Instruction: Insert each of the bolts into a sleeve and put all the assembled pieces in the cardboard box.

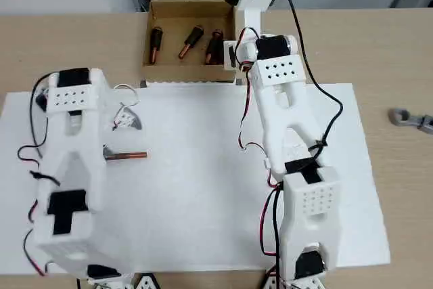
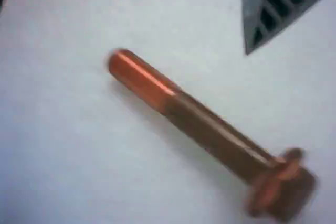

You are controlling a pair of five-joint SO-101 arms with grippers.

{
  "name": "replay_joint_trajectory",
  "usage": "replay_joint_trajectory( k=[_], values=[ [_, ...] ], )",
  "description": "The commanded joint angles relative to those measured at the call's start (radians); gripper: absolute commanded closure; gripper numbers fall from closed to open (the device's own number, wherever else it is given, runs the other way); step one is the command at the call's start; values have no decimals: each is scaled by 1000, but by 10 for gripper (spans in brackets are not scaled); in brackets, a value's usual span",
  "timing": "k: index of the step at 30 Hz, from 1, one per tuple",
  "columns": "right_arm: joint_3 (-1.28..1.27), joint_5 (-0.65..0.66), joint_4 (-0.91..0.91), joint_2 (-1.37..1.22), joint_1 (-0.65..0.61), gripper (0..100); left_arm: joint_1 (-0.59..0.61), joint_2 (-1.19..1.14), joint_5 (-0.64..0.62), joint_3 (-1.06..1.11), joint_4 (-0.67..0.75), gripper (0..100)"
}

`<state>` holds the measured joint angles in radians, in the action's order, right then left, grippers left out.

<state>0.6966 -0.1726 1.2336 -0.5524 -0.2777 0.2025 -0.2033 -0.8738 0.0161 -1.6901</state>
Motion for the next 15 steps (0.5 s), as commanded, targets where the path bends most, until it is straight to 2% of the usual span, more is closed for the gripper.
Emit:
replay_joint_trajectory(
  k=[1,12,15],
  values=[
    [49,-2,104,111,13,983,43,-58,-23,-62,-40,712],
    [49,-8,321,209,7,990,101,-184,-55,-64,-32,712],
    [48,-9,378,213,7,990,100,-242,-55,-67,9,714]
  ],
)
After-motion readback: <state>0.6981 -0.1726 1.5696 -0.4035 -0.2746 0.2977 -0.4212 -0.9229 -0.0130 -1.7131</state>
